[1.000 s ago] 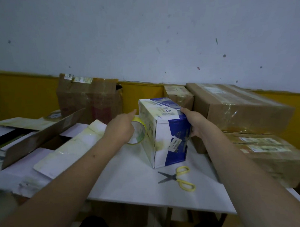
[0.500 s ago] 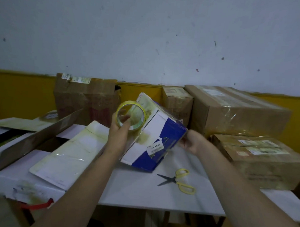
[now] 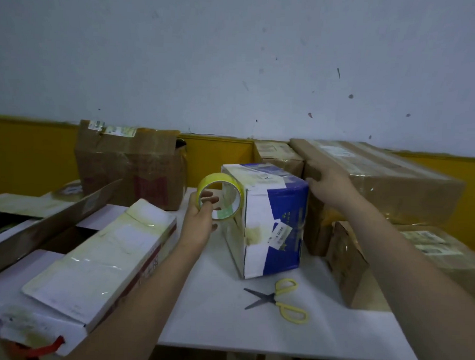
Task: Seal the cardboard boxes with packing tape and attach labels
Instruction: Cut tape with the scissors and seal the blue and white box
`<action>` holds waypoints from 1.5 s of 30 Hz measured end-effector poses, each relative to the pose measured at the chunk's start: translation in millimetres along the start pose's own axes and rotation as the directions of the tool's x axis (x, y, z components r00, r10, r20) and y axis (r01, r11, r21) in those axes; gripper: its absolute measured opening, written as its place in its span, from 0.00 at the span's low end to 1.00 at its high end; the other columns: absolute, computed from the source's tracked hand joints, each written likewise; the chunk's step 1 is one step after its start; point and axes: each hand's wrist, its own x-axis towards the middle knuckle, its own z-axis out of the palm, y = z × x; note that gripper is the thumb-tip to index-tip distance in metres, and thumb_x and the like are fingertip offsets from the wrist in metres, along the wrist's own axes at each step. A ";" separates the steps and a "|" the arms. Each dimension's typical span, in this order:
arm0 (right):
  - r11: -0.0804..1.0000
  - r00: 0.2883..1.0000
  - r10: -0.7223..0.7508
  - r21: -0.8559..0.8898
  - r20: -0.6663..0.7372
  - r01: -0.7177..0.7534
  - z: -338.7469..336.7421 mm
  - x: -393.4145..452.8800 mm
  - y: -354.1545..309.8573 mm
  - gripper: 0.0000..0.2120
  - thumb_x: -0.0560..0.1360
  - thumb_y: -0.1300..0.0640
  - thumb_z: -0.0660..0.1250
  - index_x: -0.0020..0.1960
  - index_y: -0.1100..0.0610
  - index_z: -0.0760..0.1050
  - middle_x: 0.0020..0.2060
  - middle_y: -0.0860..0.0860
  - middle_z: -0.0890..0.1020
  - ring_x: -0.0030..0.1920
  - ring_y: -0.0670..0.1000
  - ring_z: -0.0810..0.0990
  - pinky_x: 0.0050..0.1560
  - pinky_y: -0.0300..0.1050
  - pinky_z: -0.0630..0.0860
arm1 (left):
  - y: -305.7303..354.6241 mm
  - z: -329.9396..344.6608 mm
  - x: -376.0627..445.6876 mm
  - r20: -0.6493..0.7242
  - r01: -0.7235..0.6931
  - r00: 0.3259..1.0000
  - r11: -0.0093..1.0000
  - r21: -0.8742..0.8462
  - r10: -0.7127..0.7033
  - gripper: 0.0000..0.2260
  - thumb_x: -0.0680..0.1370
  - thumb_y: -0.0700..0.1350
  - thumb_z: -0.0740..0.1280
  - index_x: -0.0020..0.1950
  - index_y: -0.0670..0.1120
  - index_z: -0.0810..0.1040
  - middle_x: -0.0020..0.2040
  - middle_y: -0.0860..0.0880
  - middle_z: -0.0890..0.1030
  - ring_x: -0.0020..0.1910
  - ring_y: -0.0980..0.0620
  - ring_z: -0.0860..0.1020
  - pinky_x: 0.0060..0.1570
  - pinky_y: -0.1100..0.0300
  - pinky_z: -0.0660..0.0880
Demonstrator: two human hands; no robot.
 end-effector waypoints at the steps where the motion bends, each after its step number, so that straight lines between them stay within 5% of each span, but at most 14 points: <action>1: 0.999 0.999 -0.039 0.029 0.022 0.038 -2.9 -0.2 -3.1 0.20 0.80 0.66 0.59 0.69 0.55 0.75 0.67 0.54 0.77 0.64 0.54 0.77 0.57 0.39 0.72 | -0.9 3.1 -0.9 0.012 0.011 1.000 1.000 -0.009 -0.011 0.11 0.84 0.38 0.55 0.64 0.45 0.72 0.59 0.50 0.79 0.48 0.63 0.77 0.43 0.55 0.81; 4: 0.981 0.992 -0.056 0.189 0.112 0.034 -2.5 5.6 -5.9 0.17 0.80 0.64 0.57 0.63 0.56 0.80 0.61 0.55 0.82 0.54 0.50 0.83 0.54 0.42 0.79 | -9.2 13.4 -4.6 0.023 0.027 0.999 0.999 -0.017 -0.027 0.13 0.85 0.40 0.54 0.67 0.43 0.71 0.60 0.48 0.79 0.47 0.62 0.78 0.32 0.65 0.79; 9: 0.957 0.941 -0.008 -0.271 0.338 0.106 5.1 3.5 -24.3 0.32 0.80 0.32 0.52 0.76 0.49 0.66 0.75 0.52 0.68 0.73 0.55 0.68 0.69 0.52 0.65 | -44.3 25.1 -25.5 -0.020 0.075 0.997 0.992 -0.102 -0.077 0.14 0.84 0.41 0.59 0.69 0.47 0.72 0.62 0.46 0.79 0.59 0.45 0.79 0.47 0.57 0.81; 13: 0.882 0.933 0.081 -0.461 0.350 0.096 24.6 8.3 -12.9 0.41 0.75 0.25 0.49 0.81 0.46 0.52 0.76 0.56 0.66 0.72 0.60 0.68 0.65 0.55 0.68 | -74.6 28.0 -31.5 -0.062 0.057 0.996 0.996 -0.068 -0.061 0.09 0.83 0.43 0.62 0.62 0.48 0.75 0.57 0.49 0.81 0.58 0.47 0.79 0.57 0.53 0.77; 16: 0.845 0.908 0.164 -0.530 0.385 0.072 27.8 11.2 -25.5 0.52 0.66 0.17 0.48 0.81 0.47 0.47 0.78 0.58 0.60 0.76 0.64 0.59 0.73 0.59 0.59 | -91.1 22.1 -40.7 -0.123 0.045 0.992 0.997 0.069 -0.036 0.08 0.82 0.40 0.62 0.60 0.42 0.75 0.49 0.52 0.79 0.52 0.49 0.78 0.47 0.66 0.72; 19: 0.869 0.832 0.143 -0.471 0.535 0.153 57.0 33.0 -30.7 0.60 0.50 0.10 0.50 0.78 0.33 0.45 0.81 0.48 0.50 0.80 0.59 0.46 0.75 0.68 0.43 | -90.8 17.2 -43.7 -0.131 -0.013 0.991 0.981 0.195 0.039 0.04 0.83 0.39 0.61 0.57 0.42 0.72 0.45 0.52 0.76 0.44 0.59 0.75 0.39 0.69 0.68; 22: 0.811 0.845 0.237 -0.576 0.479 0.099 67.1 31.6 -50.0 0.66 0.47 0.14 0.61 0.79 0.38 0.47 0.78 0.52 0.57 0.77 0.58 0.57 0.75 0.65 0.55 | -89.5 16.2 -41.9 -0.129 -0.019 0.990 0.970 0.243 0.052 0.02 0.83 0.39 0.60 0.55 0.43 0.71 0.43 0.51 0.76 0.42 0.54 0.75 0.38 0.65 0.68; 25: 0.842 0.788 0.301 -0.537 0.537 0.044 52.2 15.5 -72.1 0.40 0.68 0.34 0.70 0.73 0.53 0.64 0.58 0.55 0.77 0.54 0.55 0.79 0.52 0.48 0.77 | -91.0 12.8 -42.7 -0.093 0.017 0.996 0.973 0.230 0.004 0.03 0.84 0.42 0.60 0.56 0.44 0.70 0.43 0.52 0.75 0.45 0.49 0.75 0.38 0.65 0.68; 29: 0.933 0.856 0.194 -0.359 0.480 -0.010 42.9 16.7 -70.0 0.29 0.69 0.42 0.73 0.64 0.55 0.71 0.51 0.55 0.82 0.48 0.56 0.83 0.51 0.48 0.80 | -75.0 5.3 -42.5 -0.045 0.065 0.997 0.996 0.054 -0.063 0.12 0.78 0.50 0.63 0.60 0.51 0.76 0.53 0.51 0.81 0.57 0.47 0.79 0.58 0.51 0.77; 32: 0.976 0.788 0.211 -0.085 0.578 -0.198 31.7 10.1 -64.6 0.16 0.72 0.45 0.71 0.50 0.56 0.77 0.39 0.53 0.85 0.38 0.54 0.83 0.38 0.41 0.79 | -38.6 -3.5 -41.7 -0.110 -0.090 0.990 0.994 -0.056 0.083 0.12 0.81 0.43 0.64 0.63 0.55 0.76 0.56 0.58 0.81 0.56 0.59 0.78 0.55 0.65 0.74; 37: 0.881 0.759 0.247 0.186 0.603 -0.435 52.5 8.5 -5.7 0.22 0.65 0.38 0.70 0.53 0.51 0.76 0.52 0.55 0.81 0.52 0.57 0.79 0.54 0.50 0.73 | 4.6 -18.6 -16.9 0.044 -0.204 0.979 0.968 0.146 0.200 0.07 0.80 0.46 0.66 0.56 0.53 0.78 0.49 0.57 0.82 0.49 0.59 0.79 0.46 0.59 0.75; 39: 0.868 0.788 0.255 0.226 0.561 -0.442 55.1 11.6 8.0 0.17 0.71 0.44 0.66 0.55 0.52 0.77 0.55 0.58 0.82 0.55 0.60 0.79 0.60 0.55 0.72 | 6.9 -8.4 -6.2 0.147 -0.225 0.970 0.938 0.264 0.192 0.05 0.78 0.48 0.66 0.53 0.53 0.78 0.47 0.56 0.82 0.48 0.57 0.79 0.49 0.54 0.74; 42: 0.873 0.845 0.275 0.248 0.458 -0.419 49.6 10.5 -0.1 0.08 0.76 0.57 0.60 0.51 0.58 0.75 0.48 0.60 0.81 0.46 0.58 0.79 0.51 0.50 0.74 | 7.3 14.8 1.2 0.154 -0.233 0.971 0.880 0.413 0.184 0.05 0.78 0.51 0.65 0.49 0.50 0.77 0.45 0.51 0.81 0.47 0.49 0.78 0.49 0.51 0.75; 45: 0.925 0.899 0.276 0.160 0.339 -0.344 64.0 23.5 5.3 0.15 0.83 0.52 0.56 0.60 0.60 0.75 0.55 0.58 0.80 0.56 0.59 0.79 0.59 0.50 0.75 | 7.1 26.9 3.1 0.134 -0.192 0.980 0.861 0.470 0.145 0.11 0.73 0.57 0.65 0.47 0.50 0.77 0.45 0.51 0.81 0.47 0.48 0.78 0.49 0.49 0.76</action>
